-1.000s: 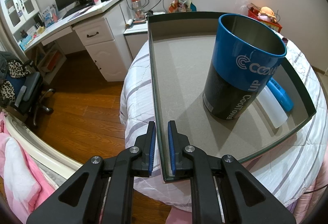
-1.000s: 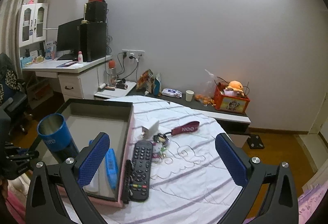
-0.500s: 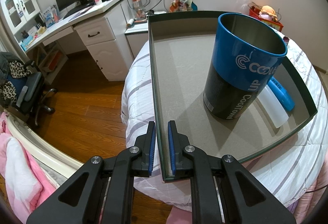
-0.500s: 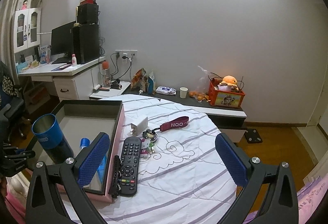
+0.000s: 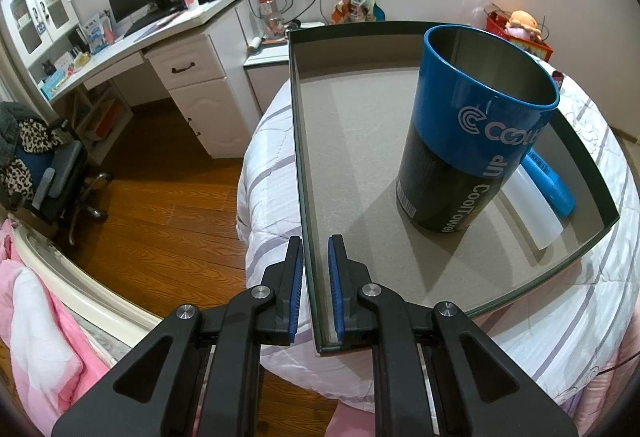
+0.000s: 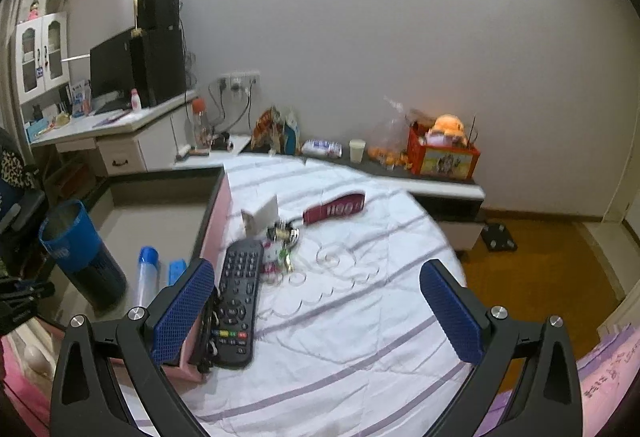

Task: Organize rigid objects
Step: 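Withdraw the right gripper and move it toward the black remote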

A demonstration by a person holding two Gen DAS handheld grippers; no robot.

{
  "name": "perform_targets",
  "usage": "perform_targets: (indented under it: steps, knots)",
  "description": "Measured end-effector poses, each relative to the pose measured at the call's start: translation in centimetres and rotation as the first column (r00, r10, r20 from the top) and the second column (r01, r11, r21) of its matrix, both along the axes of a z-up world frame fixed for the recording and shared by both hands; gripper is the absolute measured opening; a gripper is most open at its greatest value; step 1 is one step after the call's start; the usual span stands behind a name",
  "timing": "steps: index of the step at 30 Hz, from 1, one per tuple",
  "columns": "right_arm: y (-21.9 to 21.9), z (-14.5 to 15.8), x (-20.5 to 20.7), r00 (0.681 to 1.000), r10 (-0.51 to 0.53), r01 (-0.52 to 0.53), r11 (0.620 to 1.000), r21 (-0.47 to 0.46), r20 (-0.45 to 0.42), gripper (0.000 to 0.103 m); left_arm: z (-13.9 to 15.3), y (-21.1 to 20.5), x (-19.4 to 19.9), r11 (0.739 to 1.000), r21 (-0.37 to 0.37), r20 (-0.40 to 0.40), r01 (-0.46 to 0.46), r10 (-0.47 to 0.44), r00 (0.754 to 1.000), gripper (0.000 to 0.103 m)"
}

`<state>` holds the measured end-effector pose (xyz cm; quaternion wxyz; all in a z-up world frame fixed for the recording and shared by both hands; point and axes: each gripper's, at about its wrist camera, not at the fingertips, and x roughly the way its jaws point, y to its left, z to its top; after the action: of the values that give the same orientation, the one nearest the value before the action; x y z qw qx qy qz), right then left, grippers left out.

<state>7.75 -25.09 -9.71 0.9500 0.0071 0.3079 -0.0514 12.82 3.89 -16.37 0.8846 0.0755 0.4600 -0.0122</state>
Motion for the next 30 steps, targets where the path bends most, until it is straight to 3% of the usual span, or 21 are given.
perform_targets:
  steps: [13,18,30]
  knots:
    - [-0.6,-4.8,3.7,0.990,0.063,-0.054,0.996,0.074,-0.124,0.103,0.0,0.0,0.0,1.000,0.003,0.000,-0.002,0.002,1.000,0.011]
    - [0.4,-6.3,3.8,0.977,0.132,-0.120,0.990,0.077,-0.168,0.103,-0.1,-0.2,0.0,1.000,0.005,0.000,0.001,-0.001,1.000,0.012]
    - [0.1,-6.2,1.4,0.951,0.256,-0.246,0.966,0.075,-0.174,0.103,0.0,-0.3,0.0,1.000,0.005,-0.001,0.002,-0.002,1.000,0.012]
